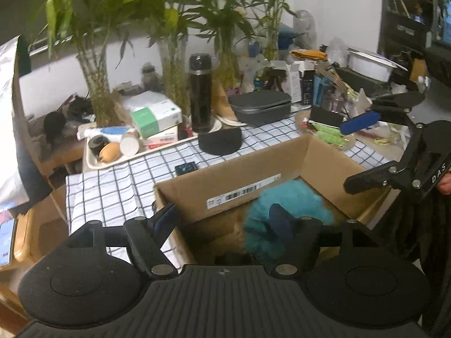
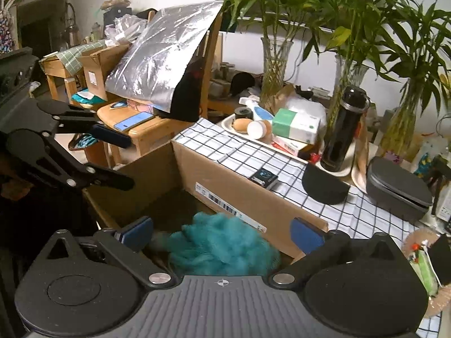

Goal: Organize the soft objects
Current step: 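Carry the sponge and bag roll into the cardboard box and open both grippers, then withdraw both grippers from the box back over the checkered tablecloth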

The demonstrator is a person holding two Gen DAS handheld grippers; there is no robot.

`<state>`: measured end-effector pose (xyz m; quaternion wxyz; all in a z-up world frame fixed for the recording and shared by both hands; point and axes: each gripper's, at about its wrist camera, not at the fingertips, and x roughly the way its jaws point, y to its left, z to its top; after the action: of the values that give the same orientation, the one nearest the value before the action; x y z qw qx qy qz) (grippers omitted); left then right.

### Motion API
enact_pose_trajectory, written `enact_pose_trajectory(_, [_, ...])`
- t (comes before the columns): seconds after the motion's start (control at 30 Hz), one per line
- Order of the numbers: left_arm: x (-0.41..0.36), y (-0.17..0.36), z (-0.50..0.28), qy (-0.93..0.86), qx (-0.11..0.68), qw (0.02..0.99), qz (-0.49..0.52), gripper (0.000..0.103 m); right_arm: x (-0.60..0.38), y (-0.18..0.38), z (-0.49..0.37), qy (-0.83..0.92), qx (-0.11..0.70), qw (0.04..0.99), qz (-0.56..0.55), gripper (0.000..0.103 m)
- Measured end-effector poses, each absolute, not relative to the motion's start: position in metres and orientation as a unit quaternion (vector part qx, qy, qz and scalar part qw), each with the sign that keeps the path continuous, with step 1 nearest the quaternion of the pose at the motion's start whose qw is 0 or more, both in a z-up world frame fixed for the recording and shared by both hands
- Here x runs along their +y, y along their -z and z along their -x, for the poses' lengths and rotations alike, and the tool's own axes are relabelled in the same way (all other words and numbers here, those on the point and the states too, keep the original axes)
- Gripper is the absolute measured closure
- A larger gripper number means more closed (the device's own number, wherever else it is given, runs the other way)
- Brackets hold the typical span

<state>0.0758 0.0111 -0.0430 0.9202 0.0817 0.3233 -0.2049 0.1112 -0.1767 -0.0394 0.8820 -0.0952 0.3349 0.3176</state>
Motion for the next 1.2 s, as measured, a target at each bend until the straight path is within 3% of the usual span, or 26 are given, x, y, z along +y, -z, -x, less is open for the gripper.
enact_pose_trajectory(1.2, [0.035, 0.04, -0.082, 0.155, 0.348, 0.922, -0.072, 0.032, -0.216, 0.044, -0.115, -0.242, 0.364, 0.896, 0.082, 0.0])
